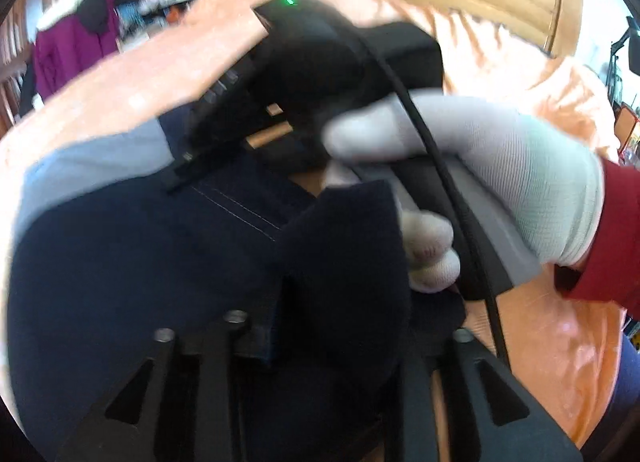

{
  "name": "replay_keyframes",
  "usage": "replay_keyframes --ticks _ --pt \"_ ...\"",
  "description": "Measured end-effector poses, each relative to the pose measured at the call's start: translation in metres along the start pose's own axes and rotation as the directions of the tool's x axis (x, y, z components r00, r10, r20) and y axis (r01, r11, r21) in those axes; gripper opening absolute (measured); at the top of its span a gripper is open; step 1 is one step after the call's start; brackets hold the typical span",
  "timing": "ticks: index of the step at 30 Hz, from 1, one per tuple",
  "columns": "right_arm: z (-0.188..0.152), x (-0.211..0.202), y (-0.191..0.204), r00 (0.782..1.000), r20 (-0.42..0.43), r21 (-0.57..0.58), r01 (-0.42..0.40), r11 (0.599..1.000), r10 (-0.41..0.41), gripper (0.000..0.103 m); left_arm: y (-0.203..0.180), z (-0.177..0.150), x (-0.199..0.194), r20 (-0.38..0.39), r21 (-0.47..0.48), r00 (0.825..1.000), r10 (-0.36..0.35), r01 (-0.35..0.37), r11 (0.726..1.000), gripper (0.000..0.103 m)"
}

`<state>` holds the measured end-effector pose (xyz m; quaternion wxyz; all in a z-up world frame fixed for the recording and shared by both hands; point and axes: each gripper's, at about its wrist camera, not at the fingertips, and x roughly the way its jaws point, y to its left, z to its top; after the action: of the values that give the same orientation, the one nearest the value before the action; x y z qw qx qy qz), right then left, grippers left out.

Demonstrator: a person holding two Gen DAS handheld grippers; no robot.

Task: Fold small clothes

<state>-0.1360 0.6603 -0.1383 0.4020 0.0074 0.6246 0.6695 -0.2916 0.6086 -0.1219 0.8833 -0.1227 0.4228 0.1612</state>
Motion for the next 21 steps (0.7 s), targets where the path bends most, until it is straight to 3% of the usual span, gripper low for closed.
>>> replay_keyframes --ticks 3,5,7,10,12,15,17,18,21 --pt "0.000 -0.001 0.005 0.999 -0.017 0.006 -0.034 0.999 0.034 0.011 -0.006 0.001 0.000 0.020 0.020 1.000 0.003 -0.004 1.000 0.049" --pt "-0.006 -0.009 0.002 0.997 -0.047 0.050 -0.059 0.997 0.062 0.015 -0.013 -0.004 -0.012 0.016 0.022 1.000 -0.012 0.011 1.000 0.051" --pt "-0.015 -0.023 0.005 0.997 -0.058 0.039 -0.057 0.998 0.060 0.038 -0.020 -0.017 -0.036 0.027 0.035 0.999 -0.031 0.030 0.999 0.051" --pt "-0.042 -0.045 0.016 0.996 -0.079 -0.005 -0.038 0.999 0.038 0.055 -0.027 -0.046 -0.082 0.085 0.013 0.996 -0.014 0.013 1.000 0.052" --pt "-0.063 -0.057 0.026 0.997 -0.083 -0.048 0.004 0.999 -0.008 0.059 -0.025 -0.063 -0.110 0.125 -0.031 0.992 0.010 -0.007 1.000 0.052" --pt "-0.088 -0.071 0.043 0.994 -0.046 -0.127 0.094 0.987 -0.100 0.059 -0.013 -0.087 -0.140 0.158 -0.088 0.982 0.106 -0.093 0.992 0.053" --pt "-0.105 -0.084 0.064 0.967 0.057 -0.235 0.254 0.938 -0.248 0.059 0.004 -0.099 -0.149 0.159 -0.143 0.974 0.158 -0.136 0.980 0.053" --pt "-0.111 -0.088 0.075 0.953 0.105 -0.281 0.303 0.911 -0.285 0.059 0.015 -0.105 -0.153 0.161 -0.167 0.970 0.182 -0.155 0.974 0.053" --pt "-0.121 -0.088 0.098 0.958 0.139 -0.352 0.286 0.891 -0.252 0.059 0.025 -0.124 -0.151 0.139 -0.207 0.965 0.224 -0.193 0.959 0.054"
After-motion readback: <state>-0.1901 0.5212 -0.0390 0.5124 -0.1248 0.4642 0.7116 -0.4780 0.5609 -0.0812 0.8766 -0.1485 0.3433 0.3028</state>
